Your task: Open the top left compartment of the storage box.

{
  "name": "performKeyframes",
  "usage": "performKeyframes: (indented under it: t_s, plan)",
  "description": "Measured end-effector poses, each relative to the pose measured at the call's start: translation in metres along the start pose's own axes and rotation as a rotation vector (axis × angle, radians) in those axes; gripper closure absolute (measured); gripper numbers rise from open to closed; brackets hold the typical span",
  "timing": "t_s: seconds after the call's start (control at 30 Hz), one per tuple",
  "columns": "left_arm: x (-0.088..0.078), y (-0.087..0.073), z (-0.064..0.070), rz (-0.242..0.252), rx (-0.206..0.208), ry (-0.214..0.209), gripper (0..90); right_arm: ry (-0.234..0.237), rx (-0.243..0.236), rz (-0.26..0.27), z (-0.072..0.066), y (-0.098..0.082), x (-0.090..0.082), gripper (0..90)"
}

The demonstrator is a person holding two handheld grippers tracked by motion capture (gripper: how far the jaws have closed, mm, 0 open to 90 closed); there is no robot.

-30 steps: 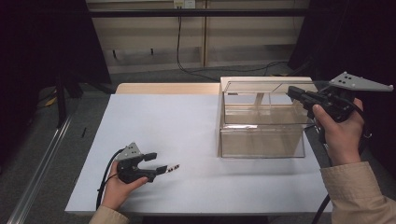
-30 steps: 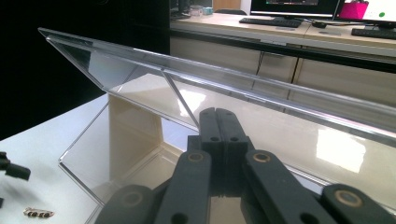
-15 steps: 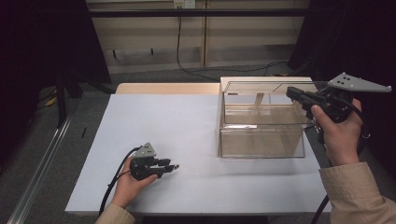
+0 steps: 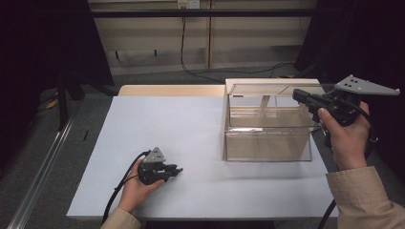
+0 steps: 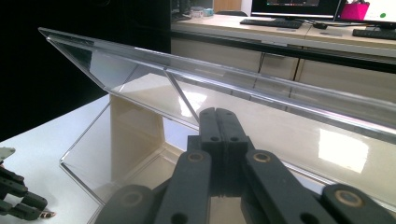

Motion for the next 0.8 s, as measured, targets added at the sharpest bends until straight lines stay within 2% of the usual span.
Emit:
performKeyframes:
  t_s: [0.07, 0.1, 0.33, 0.37, 0.4, 0.43, 0.5, 0.53, 0.63, 0.67, 0.73, 0.77, 0.8]
  plan:
    - [0.0007, 0.0005, 0.0008, 0.003, -0.005, 0.005, 78.1, -0.001, 0.000, 0.001, -0.0002, -0.0001, 0.0001, 90.0]
    - [0.0000, 0.0005, 0.0002, -0.013, 0.003, 0.003, 78.2, -0.001, 0.000, 0.001, -0.0003, -0.0003, 0.0004, 90.0]
    - [0.0003, 0.0017, -0.0003, -0.006, -0.034, 0.012, 78.9, -0.002, 0.001, -0.002, -0.0008, -0.0006, 0.0010, 90.0]
    - [-0.0006, 0.0016, -0.0005, -0.011, -0.043, -0.018, 79.1, -0.001, 0.002, -0.001, -0.0008, -0.0007, 0.0009, 90.0]
    - [-0.0002, 0.0018, -0.0011, 0.002, -0.049, 0.000, 79.1, -0.001, 0.002, -0.001, -0.0008, -0.0007, 0.0009, 90.0]
    - [-0.0011, 0.0014, -0.0020, -0.011, -0.060, 0.001, 84.2, -0.001, 0.001, 0.000, -0.0010, -0.0007, 0.0008, 90.0]
    - [-0.0009, 0.0009, -0.0036, -0.002, -0.079, -0.004, 84.2, -0.001, 0.002, 0.001, -0.0009, -0.0008, 0.0008, 90.0]
    - [-0.0008, 0.0010, -0.0038, -0.002, -0.080, 0.010, 84.2, 0.000, 0.002, 0.002, -0.0008, -0.0008, 0.0008, 90.0]
    - [-0.0006, 0.0013, -0.0037, 0.000, -0.089, -0.003, 84.2, 0.000, 0.002, 0.001, -0.0008, -0.0007, 0.0007, 90.0]
    - [-0.0021, 0.0013, -0.0042, -0.021, -0.087, 0.030, 84.2, 0.000, 0.002, 0.000, -0.0008, -0.0006, 0.0007, 90.0]
    - [-0.0029, 0.0012, -0.0046, -0.024, -0.093, 0.029, 84.2, 0.001, 0.002, 0.002, -0.0008, -0.0007, 0.0005, 90.0]
    - [-0.0033, 0.0015, -0.0047, -0.023, -0.096, 0.033, 84.2, 0.001, 0.002, 0.003, -0.0007, -0.0008, 0.0004, 90.0]
    - [-0.0023, 0.0020, -0.0042, 0.003, -0.107, 0.025, 84.2, 0.000, 0.003, 0.002, -0.0006, -0.0011, 0.0002, 90.0]
Point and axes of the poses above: each handheld gripper's, and its own axes: x roughly forward along the jaws, y roughly out of its top, z roughly to its right, the point moved 5 cm from there along x, roughly forward along the jaws, and after that the axes turned 2 degrees about z, right-handed, at the moved point
